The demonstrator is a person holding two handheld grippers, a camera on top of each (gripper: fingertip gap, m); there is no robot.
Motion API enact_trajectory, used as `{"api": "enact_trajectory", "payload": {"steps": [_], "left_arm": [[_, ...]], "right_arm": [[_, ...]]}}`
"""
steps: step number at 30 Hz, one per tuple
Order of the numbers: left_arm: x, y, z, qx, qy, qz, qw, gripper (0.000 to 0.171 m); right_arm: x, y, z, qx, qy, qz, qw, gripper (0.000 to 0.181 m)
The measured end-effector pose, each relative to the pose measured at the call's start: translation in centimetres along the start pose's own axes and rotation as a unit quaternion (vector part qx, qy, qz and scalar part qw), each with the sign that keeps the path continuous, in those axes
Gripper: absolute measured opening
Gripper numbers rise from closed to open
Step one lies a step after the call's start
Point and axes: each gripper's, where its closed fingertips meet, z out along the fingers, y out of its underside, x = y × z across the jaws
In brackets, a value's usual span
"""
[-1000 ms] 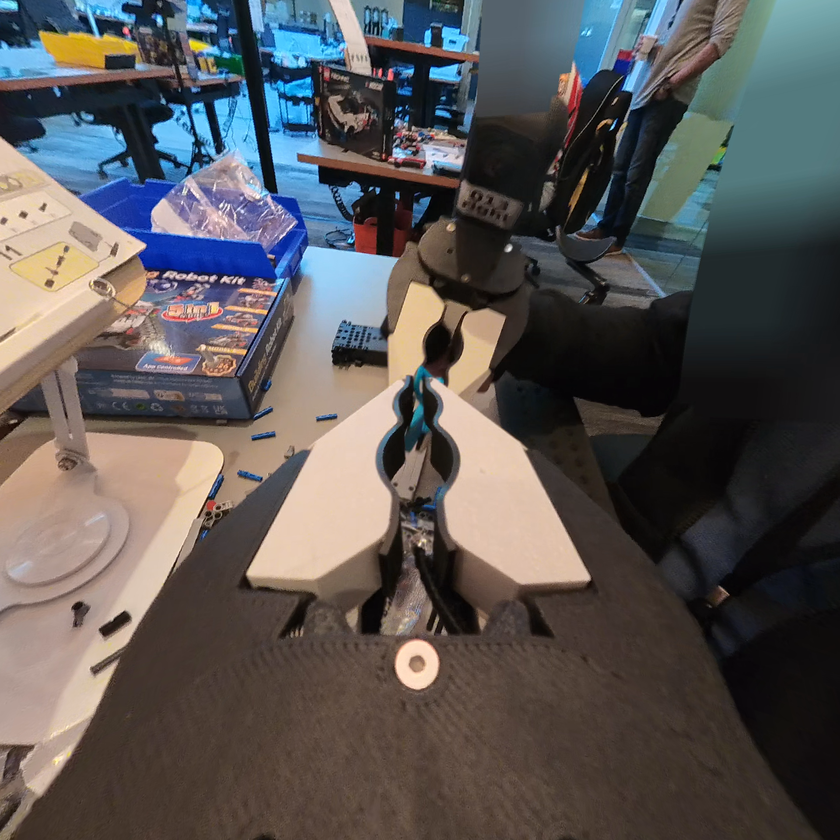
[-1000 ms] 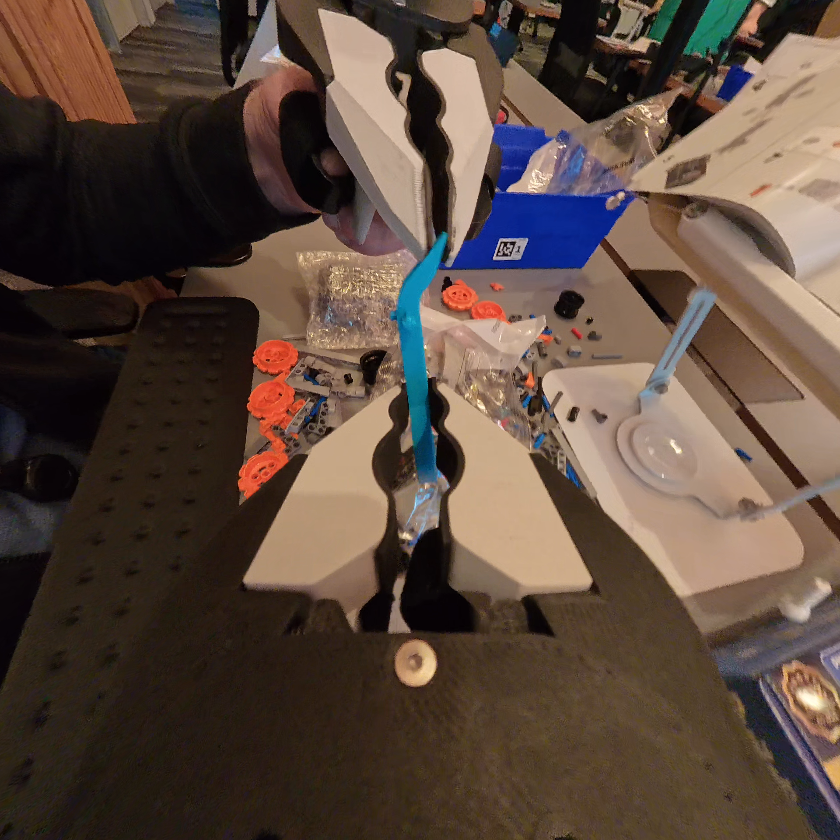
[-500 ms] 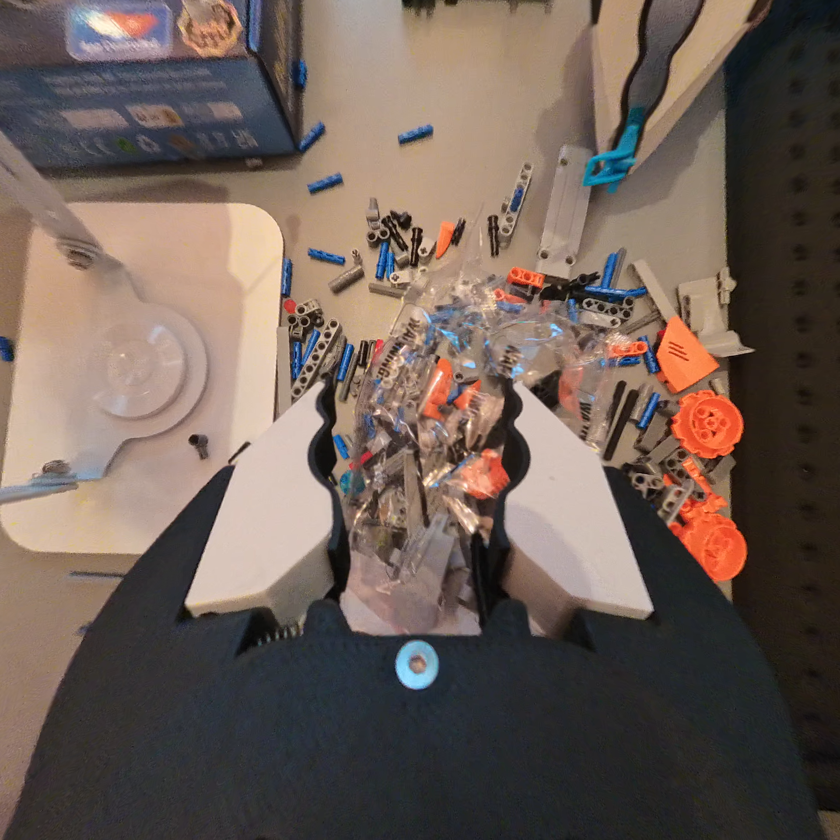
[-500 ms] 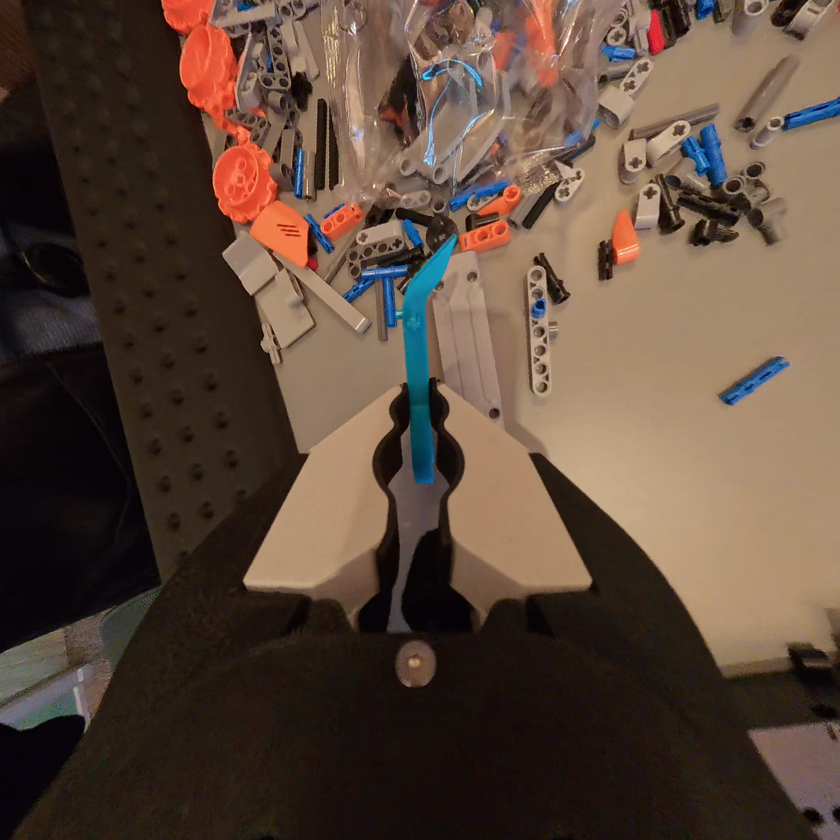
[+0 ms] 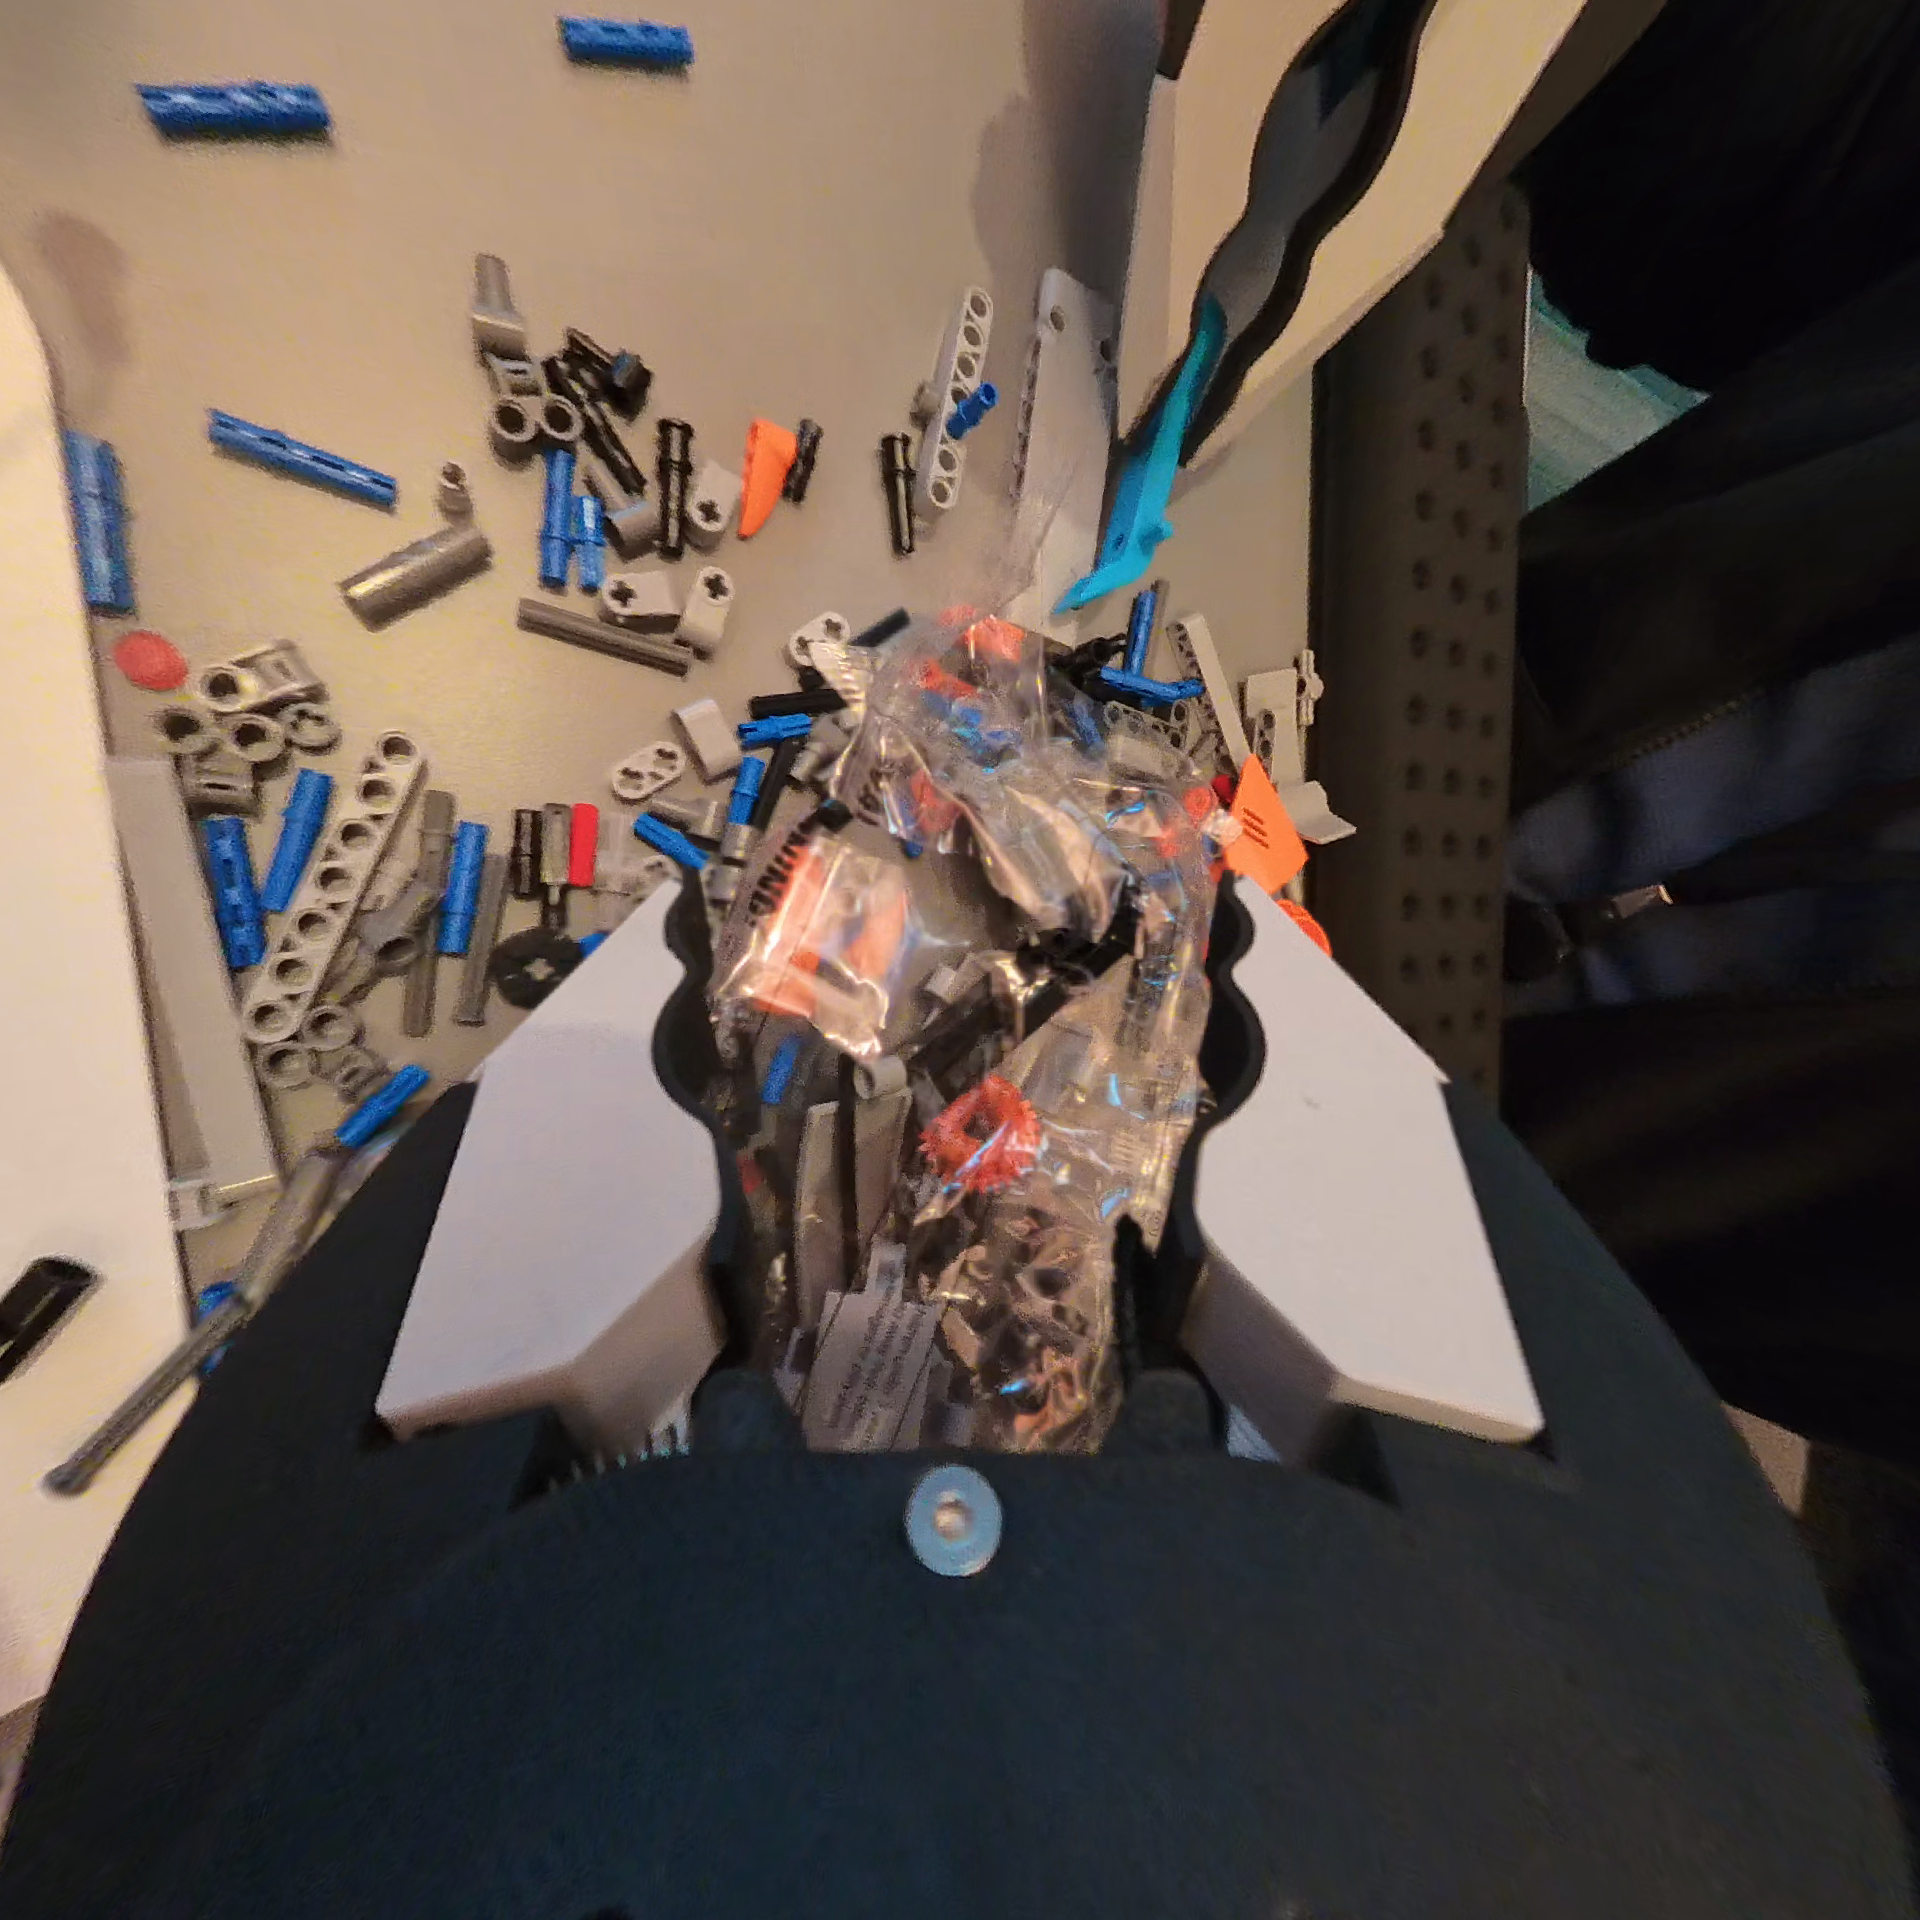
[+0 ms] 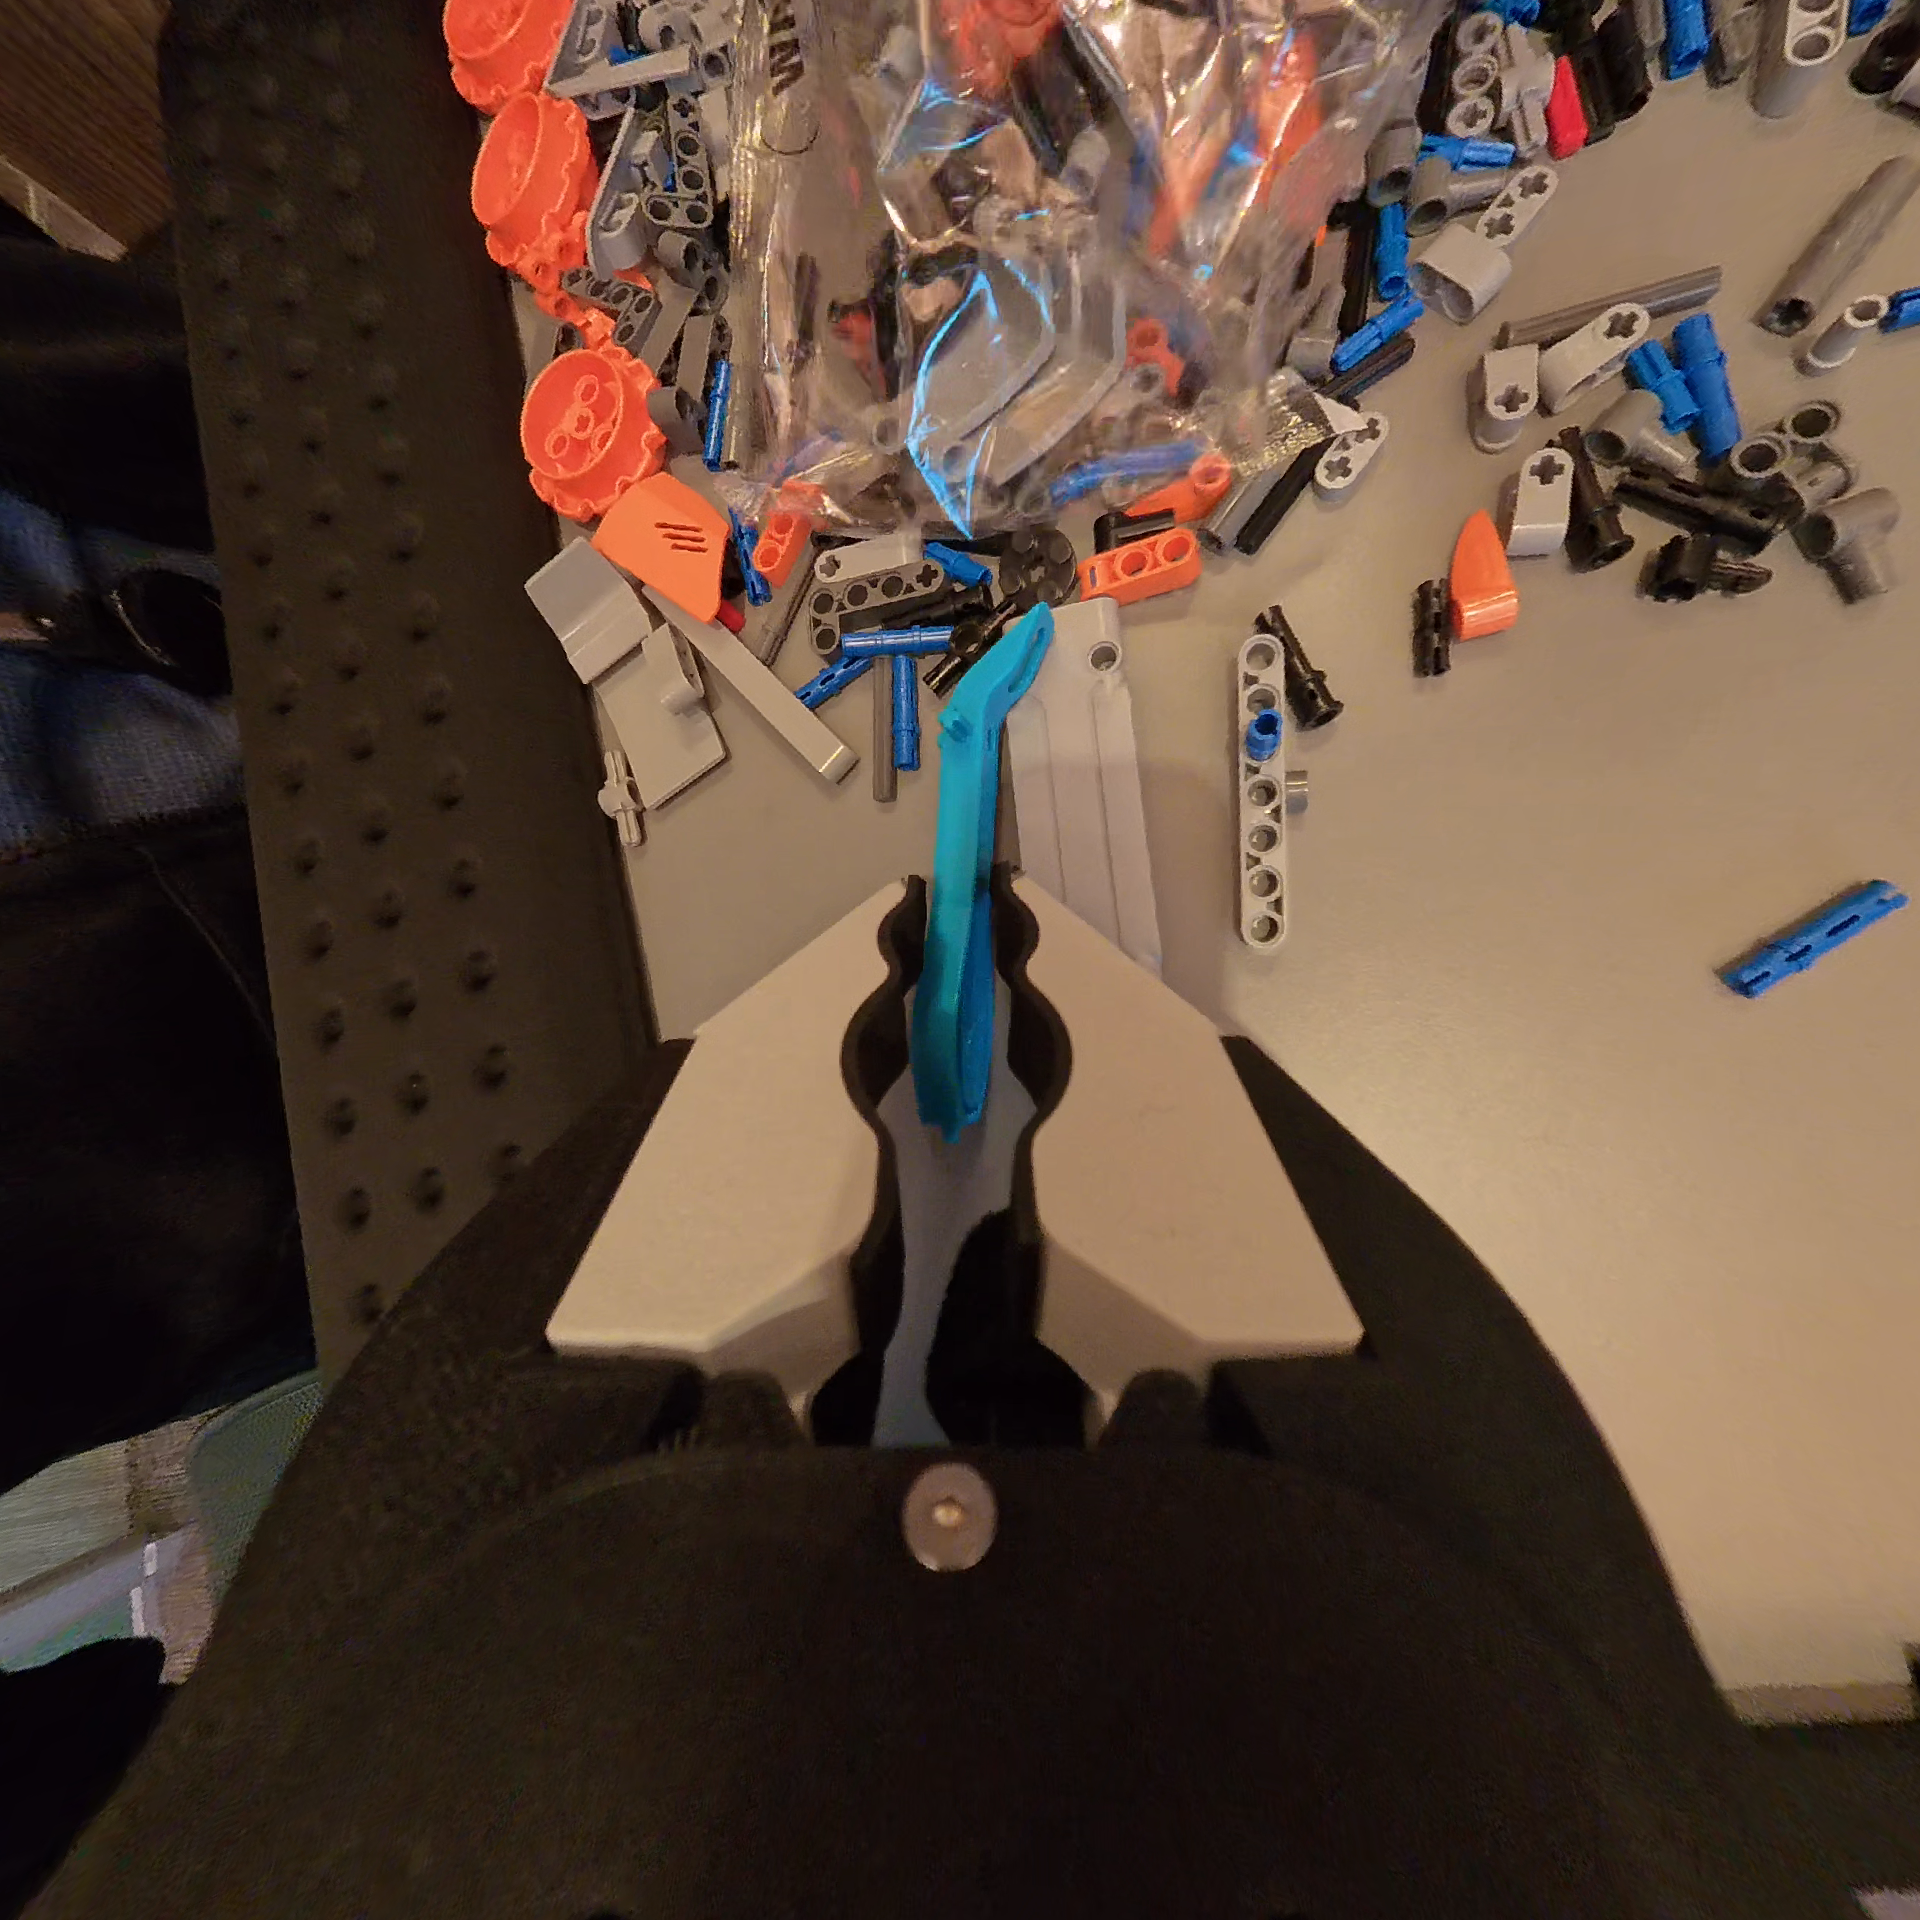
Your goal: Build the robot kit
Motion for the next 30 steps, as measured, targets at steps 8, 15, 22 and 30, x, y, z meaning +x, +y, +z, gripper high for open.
{"api": "enact_trajectory", "payload": {"steps": [8, 15, 22, 30], "left_arm": [[-0.1, 0.4, 0.8, -0.02, -0.044, 0.009, 0.999, 0.032], [0.7, 0.1, 1.0, 0.008, -0.093, 0.08, 0.992, 0.0], [2.7, -1.0, -2.2, 0.08, -0.149, 0.123, 0.978, 0.0], [4.9, -2.3, -6.7, 0.127, -0.22, 0.17, 0.952, 0.0]], "right_arm": [[0.4, -0.2, -0.3, 0.019, 0.005, -0.002, 1.0, 0.009], [0.4, -0.3, -0.5, 0.025, 0.003, -0.006, 1.0, 0.008], [0.2, -1.0, -1.0, 0.05, 0.003, -0.015, 0.999, 0.01], [0.0, -1.6, -1.6, 0.074, 0.0, -0.026, 0.997, 0.013]]}}
